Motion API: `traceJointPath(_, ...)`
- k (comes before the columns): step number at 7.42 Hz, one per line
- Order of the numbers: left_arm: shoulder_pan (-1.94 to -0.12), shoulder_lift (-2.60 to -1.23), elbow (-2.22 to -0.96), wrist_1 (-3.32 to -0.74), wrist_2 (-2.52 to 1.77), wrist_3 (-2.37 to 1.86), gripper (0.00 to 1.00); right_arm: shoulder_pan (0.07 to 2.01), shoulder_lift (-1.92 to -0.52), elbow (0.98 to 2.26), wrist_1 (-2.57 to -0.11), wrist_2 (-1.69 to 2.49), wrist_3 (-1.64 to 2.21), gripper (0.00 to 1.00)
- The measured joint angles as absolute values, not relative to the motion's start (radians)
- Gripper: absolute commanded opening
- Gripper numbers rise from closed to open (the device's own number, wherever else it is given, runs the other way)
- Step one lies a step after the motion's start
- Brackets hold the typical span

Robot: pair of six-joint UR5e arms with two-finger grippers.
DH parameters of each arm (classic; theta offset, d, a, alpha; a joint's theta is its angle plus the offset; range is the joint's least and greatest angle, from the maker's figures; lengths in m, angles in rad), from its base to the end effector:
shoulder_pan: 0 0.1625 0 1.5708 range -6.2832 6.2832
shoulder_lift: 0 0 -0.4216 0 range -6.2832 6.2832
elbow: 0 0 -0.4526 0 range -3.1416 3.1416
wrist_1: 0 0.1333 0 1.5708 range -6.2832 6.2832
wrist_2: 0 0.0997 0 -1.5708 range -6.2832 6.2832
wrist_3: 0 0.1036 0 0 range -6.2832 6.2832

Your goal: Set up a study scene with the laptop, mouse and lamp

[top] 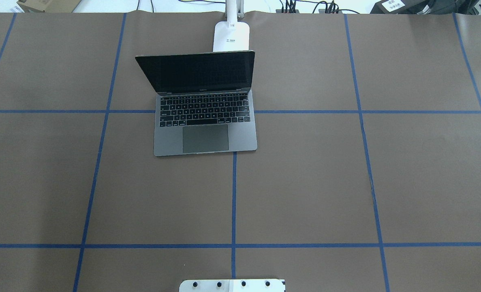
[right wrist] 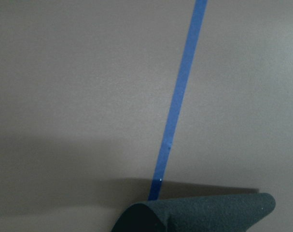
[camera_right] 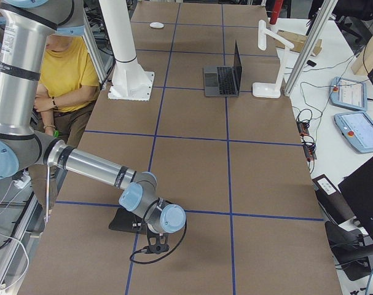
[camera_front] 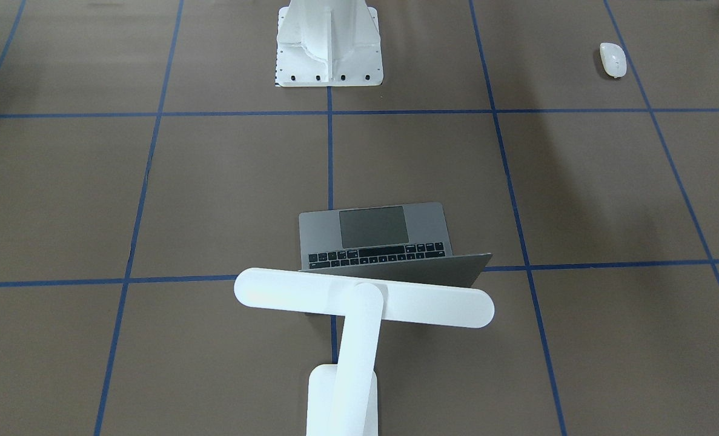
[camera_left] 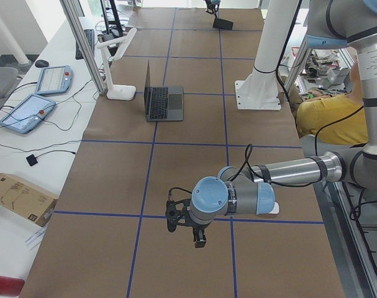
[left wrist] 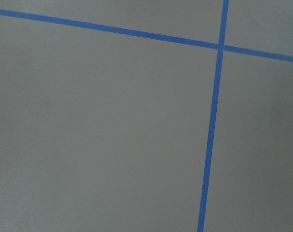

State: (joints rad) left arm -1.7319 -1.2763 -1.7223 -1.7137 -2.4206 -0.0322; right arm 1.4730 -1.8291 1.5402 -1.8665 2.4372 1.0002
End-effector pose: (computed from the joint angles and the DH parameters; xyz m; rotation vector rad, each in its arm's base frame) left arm -0.1230 -0.4109 0.6988 0.0547 0.8493 -0.1815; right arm 0.0178 -0.3758 0.8100 -0.9534 -0.4546 1.0745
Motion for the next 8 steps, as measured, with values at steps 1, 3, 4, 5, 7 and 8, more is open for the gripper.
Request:
traceJointPath(1, -1.732, -1.276, -1.723, -1.714, -2.421, -0.032, 1.00, 1.482, -1.805, 1.616, -1.931, 2.437, 1.005, 0.00)
traceJointPath(3, -1.732, -1.276, -1.722, -1.713, -2.421, -0.032, 1.00, 1.506, -1.725, 1.698, -1.978, 2.437, 1.010, 0.00)
traceJointPath(4, -1.732, -1.276, -1.722, -1.713, -2.421, -0.032, 1.00, 1.513, -1.677, 1.717, -1.981, 2.437, 1.022, 0.00)
traceJointPath(5, -1.732, -1.276, -1.720, -1.713, -2.421, -0.032, 1.00, 1.517, -1.624, 1.730, -1.981, 2.439, 1.072, 0.00)
traceJointPath(7, -1.732, -1.276, -1.718, -1.712, -2.422, -0.032, 1.00, 1.519, -1.523, 1.757, -1.954, 2.448, 1.225, 0.00)
traceJointPath(8, -1.732, -1.276, -1.716, -1.712, -2.421, -0.033, 1.00, 1.513, -1.468, 1.761, -1.923, 2.449, 1.261, 0.00)
